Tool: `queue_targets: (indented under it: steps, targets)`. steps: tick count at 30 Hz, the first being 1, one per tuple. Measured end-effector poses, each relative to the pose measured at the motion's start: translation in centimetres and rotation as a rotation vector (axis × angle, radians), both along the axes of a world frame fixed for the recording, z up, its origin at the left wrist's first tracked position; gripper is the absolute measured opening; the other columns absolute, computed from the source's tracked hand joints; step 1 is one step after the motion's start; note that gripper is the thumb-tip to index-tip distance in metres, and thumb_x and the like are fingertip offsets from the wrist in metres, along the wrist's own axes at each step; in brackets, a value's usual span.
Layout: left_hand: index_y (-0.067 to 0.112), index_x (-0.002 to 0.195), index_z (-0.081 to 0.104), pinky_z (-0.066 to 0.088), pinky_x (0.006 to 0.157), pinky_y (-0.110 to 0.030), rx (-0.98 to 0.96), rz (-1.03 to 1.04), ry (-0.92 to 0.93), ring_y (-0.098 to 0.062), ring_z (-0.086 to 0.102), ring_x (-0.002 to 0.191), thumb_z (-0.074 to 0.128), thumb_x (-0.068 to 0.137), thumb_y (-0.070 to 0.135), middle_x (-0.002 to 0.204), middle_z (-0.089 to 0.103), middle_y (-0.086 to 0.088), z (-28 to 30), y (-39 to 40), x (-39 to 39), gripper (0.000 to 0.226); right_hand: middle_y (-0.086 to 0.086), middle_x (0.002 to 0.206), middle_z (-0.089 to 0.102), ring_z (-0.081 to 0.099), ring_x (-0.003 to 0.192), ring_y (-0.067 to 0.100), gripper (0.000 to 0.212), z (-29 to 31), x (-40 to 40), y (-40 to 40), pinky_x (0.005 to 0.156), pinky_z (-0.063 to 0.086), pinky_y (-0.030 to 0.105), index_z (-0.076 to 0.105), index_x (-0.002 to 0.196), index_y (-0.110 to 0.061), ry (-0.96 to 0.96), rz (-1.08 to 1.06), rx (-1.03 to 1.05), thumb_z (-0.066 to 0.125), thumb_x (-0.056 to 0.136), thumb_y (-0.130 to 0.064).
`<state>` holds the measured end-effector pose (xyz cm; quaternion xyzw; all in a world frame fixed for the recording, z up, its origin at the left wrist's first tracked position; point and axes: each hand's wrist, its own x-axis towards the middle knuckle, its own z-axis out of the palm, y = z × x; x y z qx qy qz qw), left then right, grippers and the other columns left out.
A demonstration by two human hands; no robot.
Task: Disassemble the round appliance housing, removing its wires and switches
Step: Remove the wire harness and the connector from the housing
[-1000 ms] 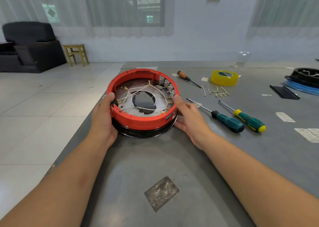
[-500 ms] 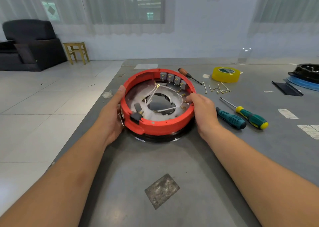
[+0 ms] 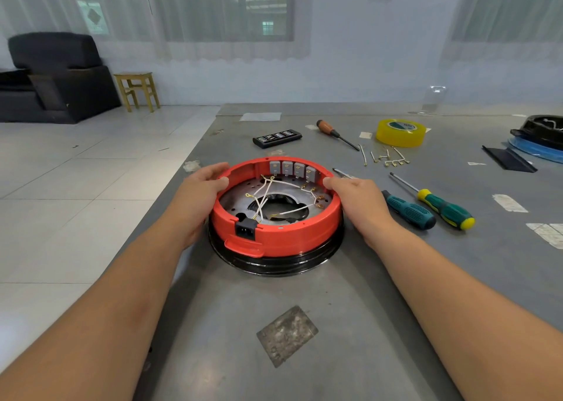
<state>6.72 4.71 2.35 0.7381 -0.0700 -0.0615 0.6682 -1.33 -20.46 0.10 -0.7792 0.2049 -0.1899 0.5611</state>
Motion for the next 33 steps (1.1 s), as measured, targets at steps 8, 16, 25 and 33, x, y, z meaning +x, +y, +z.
queue_targets:
  steps: [8, 16, 25, 33]
  targets:
    - [0.030, 0.072, 0.065, 0.028, 0.096, -0.039, 0.903, -0.007, -0.576, -0.017, 0.052, 0.102, 0.047, 0.098, 0.066, 0.072, 0.064, 0.014, 2.3, -2.0, -1.2, 0.048, -0.009, 0.070, 0.067, 0.069, 0.082, 0.013, 0.048, -0.6, -0.1, -0.4, 0.080, 0.052, 0.031, 0.079, 0.100, -0.028, -0.073, -0.002, -0.114, 0.050, 0.096, -0.066]
    - [0.024, 0.073, 0.072, 0.048, 0.075, -0.033, 0.701, -0.055, -0.363, -0.012, 0.061, 0.060, 0.065, 0.091, 0.030, 0.057, 0.069, 0.008, 4.0, -2.7, -2.1, 0.020, -0.013, 0.077, 0.065, 0.067, 0.092, 0.014, 0.043, -0.9, 0.2, -0.5, 0.077, 0.045, 0.029, 0.075, 0.111, -0.028, -0.083, -0.006, -0.156, 0.049, 0.098, -0.059]
    - [0.016, 0.098, 0.078, 0.052, 0.074, -0.028, 0.535, -0.397, -0.142, -0.011, 0.070, 0.069, 0.079, 0.090, 0.009, 0.084, 0.080, -0.003, 6.1, 0.3, -2.2, 0.011, -0.013, 0.115, 0.069, 0.064, 0.107, 0.008, 0.029, -0.1, 0.0, -0.2, 0.088, 0.051, 0.027, 0.067, 0.123, -0.030, -0.151, -0.027, -0.119, 0.063, 0.096, -0.043]
    - [0.021, 0.099, 0.079, 0.051, 0.071, -0.034, 0.565, -0.384, -0.218, -0.004, 0.062, 0.055, 0.090, 0.080, 0.011, 0.076, 0.072, 0.003, 5.8, 0.0, -2.2, 0.025, -0.015, 0.108, 0.067, 0.061, 0.100, 0.001, 0.022, 0.8, -0.1, 0.5, 0.084, 0.050, 0.024, 0.069, 0.114, -0.030, -0.280, -0.053, -0.287, 0.067, 0.095, -0.041]
